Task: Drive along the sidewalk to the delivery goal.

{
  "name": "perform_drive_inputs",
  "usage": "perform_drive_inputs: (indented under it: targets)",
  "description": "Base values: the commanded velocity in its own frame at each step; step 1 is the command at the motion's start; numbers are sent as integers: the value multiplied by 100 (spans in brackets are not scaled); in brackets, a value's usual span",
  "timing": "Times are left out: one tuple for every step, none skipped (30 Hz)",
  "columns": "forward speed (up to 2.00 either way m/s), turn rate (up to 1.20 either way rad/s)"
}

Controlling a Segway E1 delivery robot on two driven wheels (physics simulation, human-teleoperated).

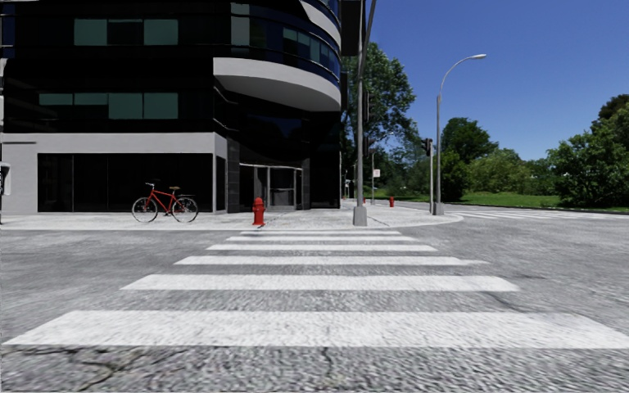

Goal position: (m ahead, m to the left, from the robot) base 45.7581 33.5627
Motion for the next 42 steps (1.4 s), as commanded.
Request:
perform_drive_inputs:
  targets:
    - [200, -16]
    - [200, 0]
    - [200, 0]
    - [200, 0]
    - [200, 0]
    - [200, 0]
    - [200, 0]
    - [200, 0]
    - [200, 0]
    - [200, 0]
    - [200, 0]
    - [200, 0]
    - [200, 0]
    - [200, 0]
    - [200, 0]
    - [200, 0]
    - [200, 0]
    - [200, 0]
    - [200, 0]
    - [200, 0]
    - [200, 0]
    - [200, 0]
    - [200, 0]
    - [200, 0]
    - [200, 0]
    - [200, 0]
    - [200, 0]
    - [200, 0]
    - [200, 0]
    - [200, 0]
    - [200, 0]
    - [200, 0]
    - [198, 0]
    - [198, 0]
    - [200, 0]
    - [200, 0]
    - [200, 0]
    - [200, 0]
    - [200, 0]
    - [200, 0]
    - [200, 0]
    - [200, 0]
